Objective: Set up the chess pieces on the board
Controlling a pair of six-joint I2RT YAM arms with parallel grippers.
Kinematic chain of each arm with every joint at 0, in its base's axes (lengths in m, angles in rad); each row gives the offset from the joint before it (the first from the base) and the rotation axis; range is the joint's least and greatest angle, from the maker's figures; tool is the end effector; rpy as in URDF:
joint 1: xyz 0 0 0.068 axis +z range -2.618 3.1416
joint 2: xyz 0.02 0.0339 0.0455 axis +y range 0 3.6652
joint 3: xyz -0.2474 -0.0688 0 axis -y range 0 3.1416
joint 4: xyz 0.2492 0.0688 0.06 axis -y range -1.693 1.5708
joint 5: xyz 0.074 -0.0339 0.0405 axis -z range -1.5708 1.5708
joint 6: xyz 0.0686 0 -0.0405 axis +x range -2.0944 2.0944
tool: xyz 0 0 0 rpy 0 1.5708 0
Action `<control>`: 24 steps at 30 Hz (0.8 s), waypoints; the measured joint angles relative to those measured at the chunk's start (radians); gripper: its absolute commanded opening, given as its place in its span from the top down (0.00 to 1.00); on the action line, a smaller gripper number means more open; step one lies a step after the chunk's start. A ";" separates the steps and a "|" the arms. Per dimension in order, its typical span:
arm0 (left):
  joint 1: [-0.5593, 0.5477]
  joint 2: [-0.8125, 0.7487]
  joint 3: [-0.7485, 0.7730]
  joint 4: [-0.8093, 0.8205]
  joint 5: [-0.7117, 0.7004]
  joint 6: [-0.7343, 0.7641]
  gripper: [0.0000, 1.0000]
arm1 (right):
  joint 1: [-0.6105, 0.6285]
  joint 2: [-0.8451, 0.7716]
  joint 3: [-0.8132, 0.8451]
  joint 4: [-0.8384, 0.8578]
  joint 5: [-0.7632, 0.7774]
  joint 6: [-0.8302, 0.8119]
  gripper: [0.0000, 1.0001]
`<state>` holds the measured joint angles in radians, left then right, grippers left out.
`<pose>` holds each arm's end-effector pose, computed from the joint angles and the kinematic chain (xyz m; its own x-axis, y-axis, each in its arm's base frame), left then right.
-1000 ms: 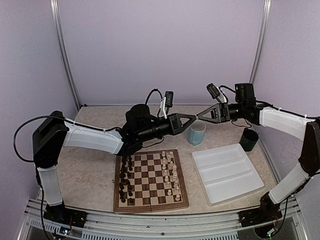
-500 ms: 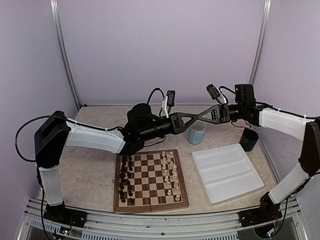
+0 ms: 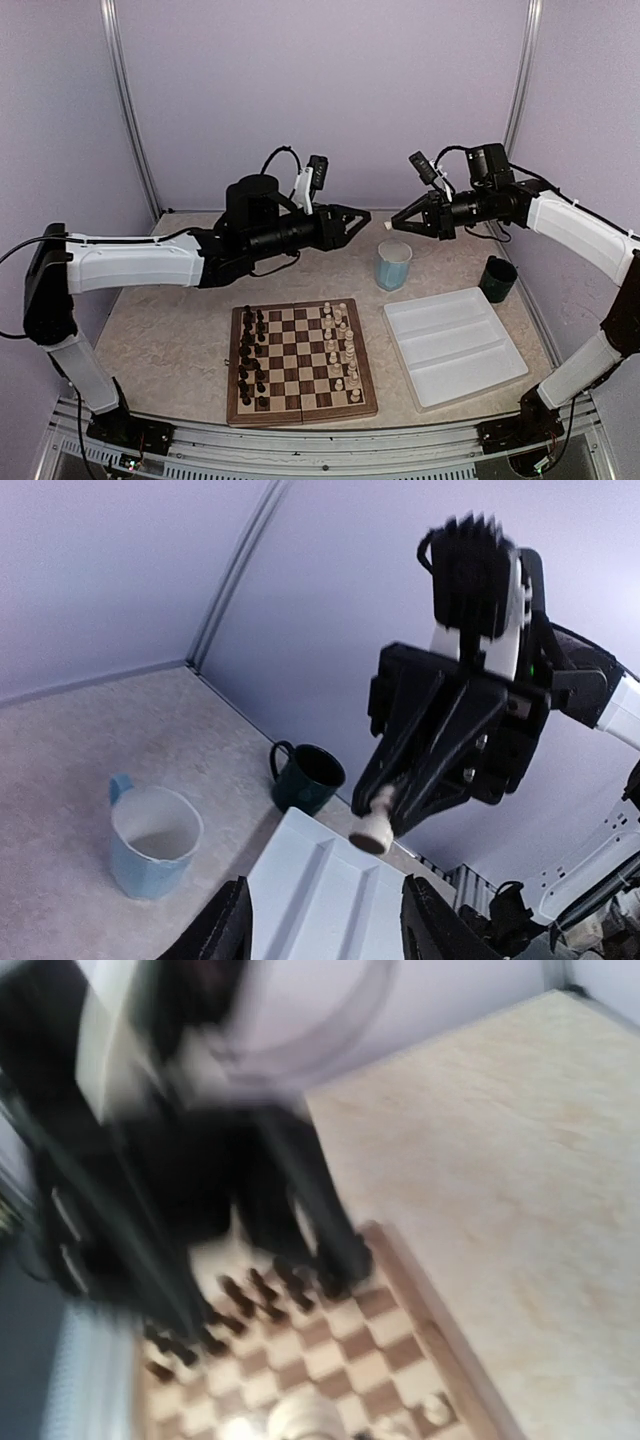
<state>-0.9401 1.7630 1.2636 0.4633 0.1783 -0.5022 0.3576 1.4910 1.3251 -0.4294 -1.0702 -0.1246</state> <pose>0.2592 -0.3756 0.2846 -0.4516 -0.1849 -0.8729 0.7780 0.3973 -0.4867 0.3016 0.1770 0.3182 -0.4158 -0.2190 -0.8827 -0.9071 0.1694 0.3852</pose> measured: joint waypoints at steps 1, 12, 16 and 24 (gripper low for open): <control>0.010 -0.051 0.000 -0.058 -0.025 0.037 0.45 | 0.014 -0.007 0.002 -0.023 0.031 -0.042 1.00; 0.303 -0.319 0.045 -0.544 -0.209 0.227 0.43 | 0.492 -0.056 -0.060 -0.270 0.484 -0.474 1.00; 0.396 -0.348 -0.055 -0.615 -0.224 0.260 0.42 | 0.684 -0.038 -0.127 -0.301 0.606 -0.535 1.00; 0.538 -0.465 -0.207 -0.642 -0.224 0.285 0.42 | 0.837 0.077 -0.152 -0.294 0.767 -0.567 1.00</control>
<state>-0.4023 1.2984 1.0565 -0.1787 -0.0460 -0.2169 1.1946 1.5677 1.1728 -0.7235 -0.3035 -0.6914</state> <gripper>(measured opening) 0.578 0.074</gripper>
